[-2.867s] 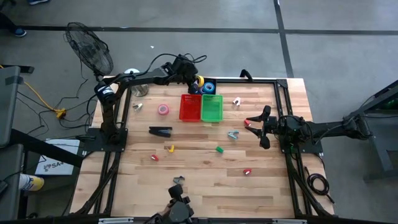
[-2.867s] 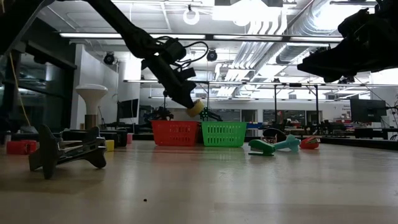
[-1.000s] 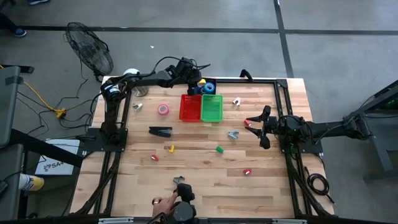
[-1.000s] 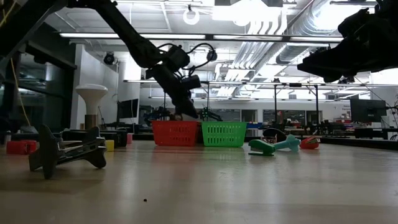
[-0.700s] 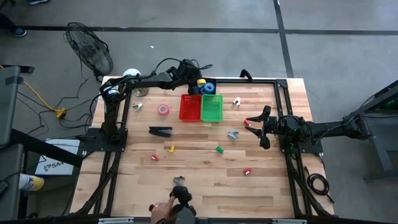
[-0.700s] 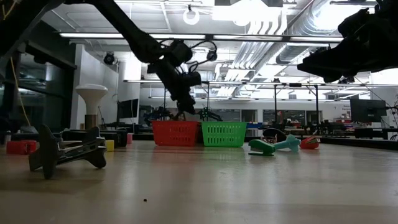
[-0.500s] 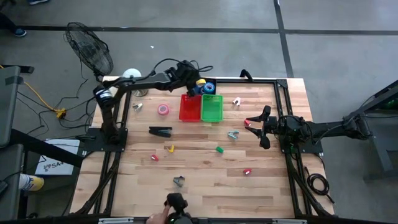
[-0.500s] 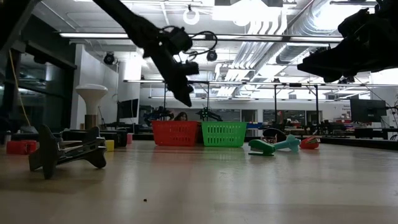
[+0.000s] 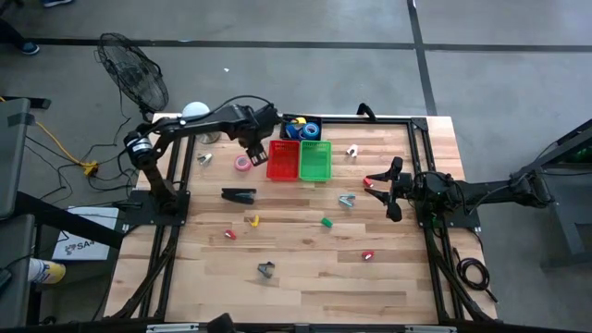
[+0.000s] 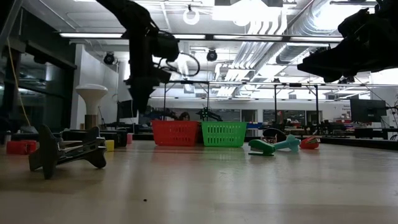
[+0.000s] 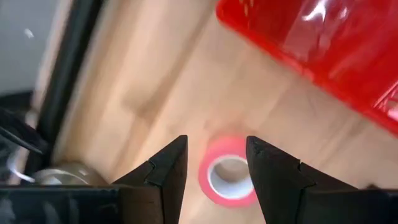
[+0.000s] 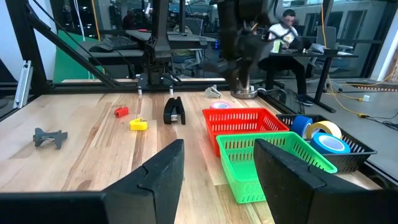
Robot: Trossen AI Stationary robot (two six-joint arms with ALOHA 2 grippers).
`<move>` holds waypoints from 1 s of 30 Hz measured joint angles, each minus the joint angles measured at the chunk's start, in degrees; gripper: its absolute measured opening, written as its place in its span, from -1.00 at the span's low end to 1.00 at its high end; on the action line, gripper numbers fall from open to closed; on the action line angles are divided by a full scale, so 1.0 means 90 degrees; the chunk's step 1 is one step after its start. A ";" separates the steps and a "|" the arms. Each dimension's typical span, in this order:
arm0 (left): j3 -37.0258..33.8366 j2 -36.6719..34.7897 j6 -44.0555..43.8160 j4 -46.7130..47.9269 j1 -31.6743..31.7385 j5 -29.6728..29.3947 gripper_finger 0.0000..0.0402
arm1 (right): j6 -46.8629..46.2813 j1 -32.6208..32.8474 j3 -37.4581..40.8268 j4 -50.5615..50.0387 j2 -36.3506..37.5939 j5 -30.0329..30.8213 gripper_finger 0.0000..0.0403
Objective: Pick and place Stapler, Stapler remover, tape
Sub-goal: Put the pink tape into the black bin
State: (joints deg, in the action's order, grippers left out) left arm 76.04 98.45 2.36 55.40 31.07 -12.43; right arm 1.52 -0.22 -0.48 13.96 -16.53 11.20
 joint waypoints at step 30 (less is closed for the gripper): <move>-0.1339 0.0011 -0.1654 -0.0625 0.0000 0.0537 0.37 | 0.0000 0.0000 0.0001 0.0001 0.0000 -0.0001 -0.08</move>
State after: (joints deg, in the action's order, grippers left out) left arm 63.99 98.54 -12.52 49.77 31.07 -7.59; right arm 1.52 -0.22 -0.47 13.97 -16.53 11.19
